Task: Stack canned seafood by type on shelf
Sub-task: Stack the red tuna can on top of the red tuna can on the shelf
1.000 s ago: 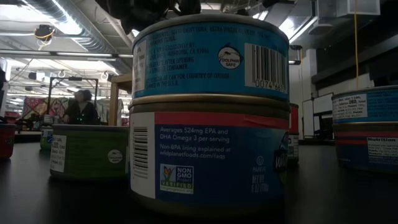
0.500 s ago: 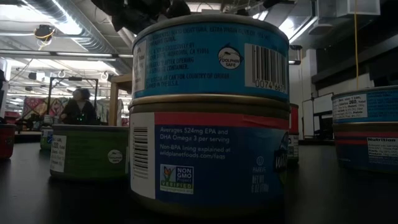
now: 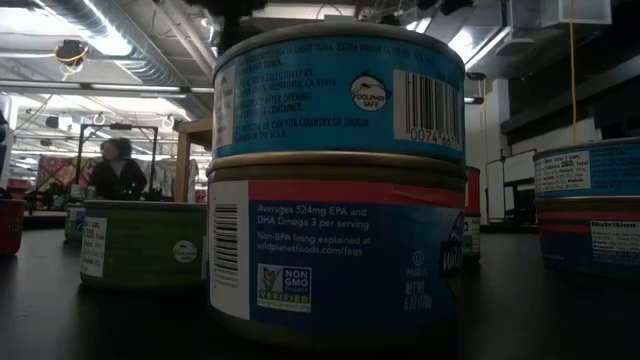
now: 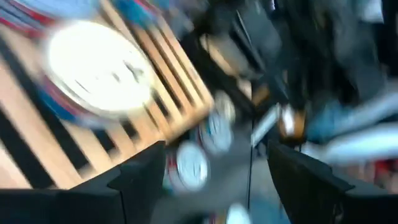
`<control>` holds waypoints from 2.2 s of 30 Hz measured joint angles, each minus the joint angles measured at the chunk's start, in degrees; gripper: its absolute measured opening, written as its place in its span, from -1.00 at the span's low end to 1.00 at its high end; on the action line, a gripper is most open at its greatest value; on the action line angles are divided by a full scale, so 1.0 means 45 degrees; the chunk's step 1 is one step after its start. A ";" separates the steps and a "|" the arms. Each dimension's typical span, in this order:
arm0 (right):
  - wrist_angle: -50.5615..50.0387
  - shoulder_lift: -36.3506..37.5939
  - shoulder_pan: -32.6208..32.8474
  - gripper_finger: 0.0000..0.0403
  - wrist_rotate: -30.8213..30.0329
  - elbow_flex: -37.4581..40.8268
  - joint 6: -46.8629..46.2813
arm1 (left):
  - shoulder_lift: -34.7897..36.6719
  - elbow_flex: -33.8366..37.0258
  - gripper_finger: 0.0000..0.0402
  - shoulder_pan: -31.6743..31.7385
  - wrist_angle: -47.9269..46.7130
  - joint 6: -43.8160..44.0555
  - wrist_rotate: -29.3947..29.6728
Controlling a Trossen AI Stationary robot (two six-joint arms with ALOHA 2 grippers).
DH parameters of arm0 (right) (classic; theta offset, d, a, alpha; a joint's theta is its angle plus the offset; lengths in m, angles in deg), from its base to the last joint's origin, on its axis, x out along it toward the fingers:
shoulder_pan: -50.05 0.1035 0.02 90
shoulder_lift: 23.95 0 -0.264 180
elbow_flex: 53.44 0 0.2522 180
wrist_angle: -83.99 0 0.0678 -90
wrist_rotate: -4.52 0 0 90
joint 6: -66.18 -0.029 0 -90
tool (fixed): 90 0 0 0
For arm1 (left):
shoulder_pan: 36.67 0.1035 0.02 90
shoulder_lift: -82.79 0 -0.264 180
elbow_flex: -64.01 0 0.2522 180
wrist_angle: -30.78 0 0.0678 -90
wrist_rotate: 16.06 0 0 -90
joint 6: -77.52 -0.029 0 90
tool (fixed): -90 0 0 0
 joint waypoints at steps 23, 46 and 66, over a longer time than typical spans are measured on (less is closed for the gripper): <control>0.0211 0.0000 0.0000 0.22 0.2632 0.0000 -0.0551 | -0.2827 0.0078 0.36 -1.0913 -0.6479 0.3735 0.3970; 0.0210 0.0005 0.0000 0.22 0.2634 0.0000 -0.0540 | -0.6189 0.0087 0.36 -1.3377 -0.6303 0.4337 0.6887; 0.0209 0.0005 0.0000 0.22 0.2629 0.0000 -0.0540 | -0.6839 0.0092 0.36 -1.3305 -0.8557 0.4221 0.9813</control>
